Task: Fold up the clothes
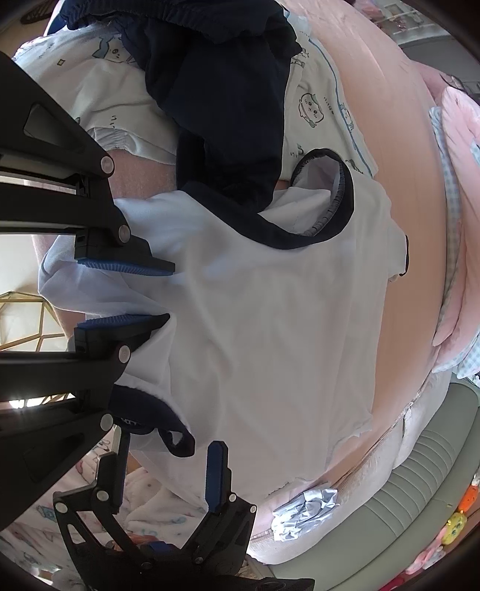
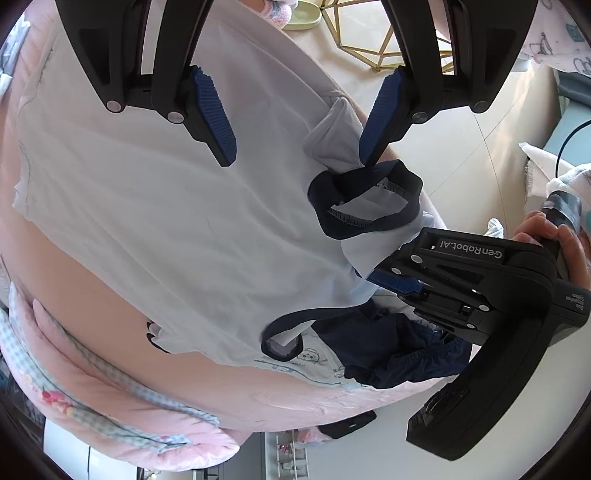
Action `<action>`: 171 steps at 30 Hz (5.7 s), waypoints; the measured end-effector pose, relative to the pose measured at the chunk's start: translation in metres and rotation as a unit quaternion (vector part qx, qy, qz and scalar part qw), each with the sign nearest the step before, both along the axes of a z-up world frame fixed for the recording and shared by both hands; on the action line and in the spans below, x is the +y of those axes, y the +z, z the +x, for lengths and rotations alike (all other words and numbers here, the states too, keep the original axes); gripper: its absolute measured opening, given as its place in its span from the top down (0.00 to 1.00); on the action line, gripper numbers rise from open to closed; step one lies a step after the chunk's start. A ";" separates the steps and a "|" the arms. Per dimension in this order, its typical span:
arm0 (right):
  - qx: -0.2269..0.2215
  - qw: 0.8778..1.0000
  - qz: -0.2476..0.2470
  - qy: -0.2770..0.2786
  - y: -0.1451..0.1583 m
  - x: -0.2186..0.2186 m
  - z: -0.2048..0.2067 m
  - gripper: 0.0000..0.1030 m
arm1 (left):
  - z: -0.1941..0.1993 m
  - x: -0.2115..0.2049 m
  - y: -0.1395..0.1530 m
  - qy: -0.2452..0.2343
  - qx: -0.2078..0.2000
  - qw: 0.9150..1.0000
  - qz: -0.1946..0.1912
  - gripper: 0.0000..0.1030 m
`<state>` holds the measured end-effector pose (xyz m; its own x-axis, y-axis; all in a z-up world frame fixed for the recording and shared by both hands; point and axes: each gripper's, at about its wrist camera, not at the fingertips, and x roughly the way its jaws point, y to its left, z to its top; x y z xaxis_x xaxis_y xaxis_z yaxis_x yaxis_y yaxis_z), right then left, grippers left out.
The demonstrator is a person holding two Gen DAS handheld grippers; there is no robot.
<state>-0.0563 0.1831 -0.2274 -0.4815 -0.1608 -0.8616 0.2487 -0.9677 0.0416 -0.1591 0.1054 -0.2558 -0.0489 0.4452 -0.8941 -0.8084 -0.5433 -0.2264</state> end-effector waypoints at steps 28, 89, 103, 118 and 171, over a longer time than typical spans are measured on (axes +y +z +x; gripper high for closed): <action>-0.060 0.943 -0.294 -0.141 -0.026 0.066 -0.017 0.91 | 0.003 -0.029 -0.003 0.015 -0.002 1.000 -0.026 0.83; -0.119 0.944 -0.143 -0.273 -0.008 0.079 -0.007 0.53 | -0.031 -0.002 0.022 0.105 0.063 0.987 -0.099 0.81; -0.117 0.955 -0.094 -0.255 -0.009 0.061 -0.002 0.41 | 0.013 0.004 0.009 0.082 0.054 0.989 -0.113 0.53; -0.134 0.959 -0.037 -0.246 -0.003 0.045 0.015 0.40 | 0.034 -0.037 0.000 0.138 0.078 0.978 -0.133 0.53; -0.176 0.940 -0.066 -0.285 -0.014 0.049 0.028 0.34 | 0.015 -0.059 0.006 0.219 0.036 0.964 -0.147 0.53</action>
<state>-0.0283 0.2325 -0.2416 -0.2102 -0.0803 -0.9744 -0.3598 -0.9203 0.1534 -0.1445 0.0464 -0.2495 -0.2421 0.0953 -0.9655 -0.4944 -0.8684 0.0382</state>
